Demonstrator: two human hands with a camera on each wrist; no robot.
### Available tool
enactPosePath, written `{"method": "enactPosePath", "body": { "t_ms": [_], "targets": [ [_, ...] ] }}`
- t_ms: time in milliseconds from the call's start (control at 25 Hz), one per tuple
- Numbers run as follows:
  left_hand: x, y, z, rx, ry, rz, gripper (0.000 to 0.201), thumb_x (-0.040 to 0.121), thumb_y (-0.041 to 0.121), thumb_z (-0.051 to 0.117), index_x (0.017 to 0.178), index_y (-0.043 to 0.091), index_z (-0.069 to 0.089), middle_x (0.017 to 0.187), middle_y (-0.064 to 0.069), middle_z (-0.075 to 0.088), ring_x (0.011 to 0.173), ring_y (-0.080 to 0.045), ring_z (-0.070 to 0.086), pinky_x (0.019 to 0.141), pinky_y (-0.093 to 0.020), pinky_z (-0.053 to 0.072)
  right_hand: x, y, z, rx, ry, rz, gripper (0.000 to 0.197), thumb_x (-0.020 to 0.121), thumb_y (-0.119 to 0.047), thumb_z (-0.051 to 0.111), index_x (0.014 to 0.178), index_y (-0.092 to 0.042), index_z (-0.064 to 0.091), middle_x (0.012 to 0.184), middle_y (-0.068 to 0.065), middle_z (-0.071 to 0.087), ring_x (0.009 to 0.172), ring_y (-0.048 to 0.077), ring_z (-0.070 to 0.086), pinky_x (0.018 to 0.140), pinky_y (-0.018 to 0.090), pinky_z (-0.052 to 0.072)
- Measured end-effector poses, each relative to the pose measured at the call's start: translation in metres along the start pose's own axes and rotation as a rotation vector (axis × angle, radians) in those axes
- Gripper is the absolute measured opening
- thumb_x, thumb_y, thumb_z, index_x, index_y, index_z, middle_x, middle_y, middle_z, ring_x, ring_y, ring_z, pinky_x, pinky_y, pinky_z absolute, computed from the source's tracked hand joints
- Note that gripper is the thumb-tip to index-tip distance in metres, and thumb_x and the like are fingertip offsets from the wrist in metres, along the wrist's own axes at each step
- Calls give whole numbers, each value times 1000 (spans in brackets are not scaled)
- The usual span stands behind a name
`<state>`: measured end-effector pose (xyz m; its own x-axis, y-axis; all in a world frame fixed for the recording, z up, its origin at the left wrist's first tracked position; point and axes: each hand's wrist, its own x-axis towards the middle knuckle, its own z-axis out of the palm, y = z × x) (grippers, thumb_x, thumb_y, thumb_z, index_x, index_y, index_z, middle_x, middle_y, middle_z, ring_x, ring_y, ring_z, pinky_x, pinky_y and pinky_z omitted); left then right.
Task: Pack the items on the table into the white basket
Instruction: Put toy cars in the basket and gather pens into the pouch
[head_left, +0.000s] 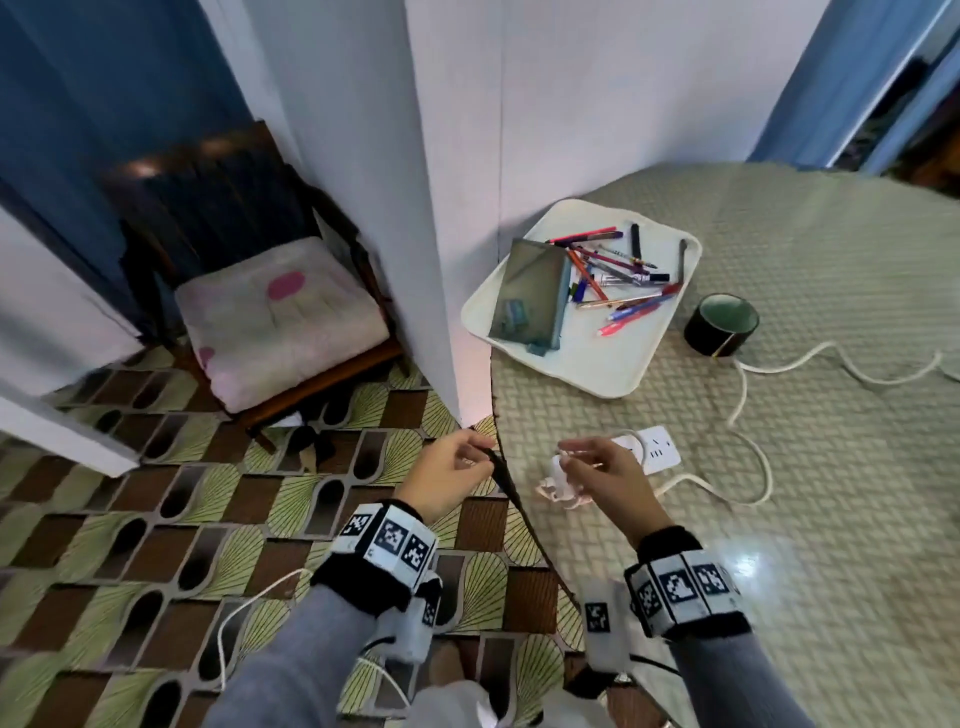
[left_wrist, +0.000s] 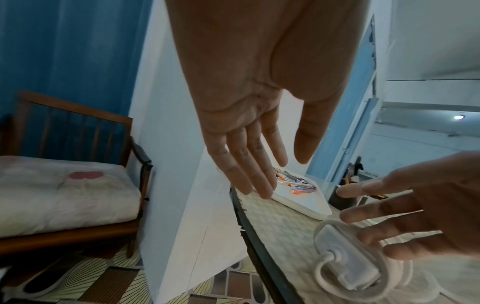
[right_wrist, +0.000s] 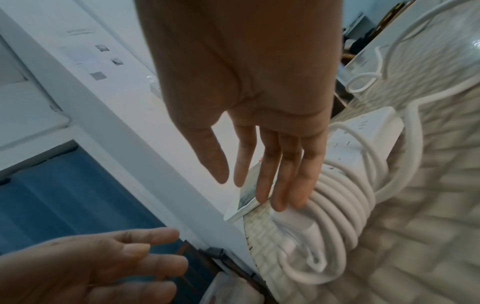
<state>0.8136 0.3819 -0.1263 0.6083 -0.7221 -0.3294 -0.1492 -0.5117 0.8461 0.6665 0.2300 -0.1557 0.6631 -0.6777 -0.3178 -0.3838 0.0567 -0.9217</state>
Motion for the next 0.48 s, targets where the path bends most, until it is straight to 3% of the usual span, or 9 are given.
{"method": "enactPosePath", "body": {
  "t_ms": [80, 280, 400, 480],
  "targets": [
    [17, 2, -12, 9, -42, 31, 22, 89, 9, 60, 109, 19, 61, 101, -3, 64, 85, -10, 57, 77, -18, 47, 2, -3, 9, 10, 26, 10, 18, 89, -15, 63, 106, -12, 66, 96, 10, 66, 85, 20, 63, 57, 23, 51],
    [60, 7, -21, 35, -124, 102, 20, 89, 9, 61, 105, 21, 63, 101, -3, 66, 87, -13, 61, 80, -20, 49, 19, -8, 15, 52, 153, 55, 15, 88, -11, 63, 100, -17, 69, 92, 8, 67, 85, 22, 65, 80, 36, 55],
    [89, 17, -18, 63, -165, 140, 20, 89, 9, 60, 105, 21, 63, 99, 3, 65, 82, -5, 58, 71, -9, 45, 35, -15, 7, 77, 232, 77, 15, 88, -9, 61, 98, -16, 69, 89, 6, 66, 78, 17, 63, 71, 29, 52],
    [111, 25, -15, 70, -168, 154, 21, 89, 9, 60, 107, 20, 63, 99, 5, 65, 87, -6, 59, 75, -12, 45, 51, -20, -1, 113, 257, 94, 15, 89, -8, 59, 96, -18, 68, 89, 6, 66, 74, 17, 62, 65, 27, 49]
  ]
}}
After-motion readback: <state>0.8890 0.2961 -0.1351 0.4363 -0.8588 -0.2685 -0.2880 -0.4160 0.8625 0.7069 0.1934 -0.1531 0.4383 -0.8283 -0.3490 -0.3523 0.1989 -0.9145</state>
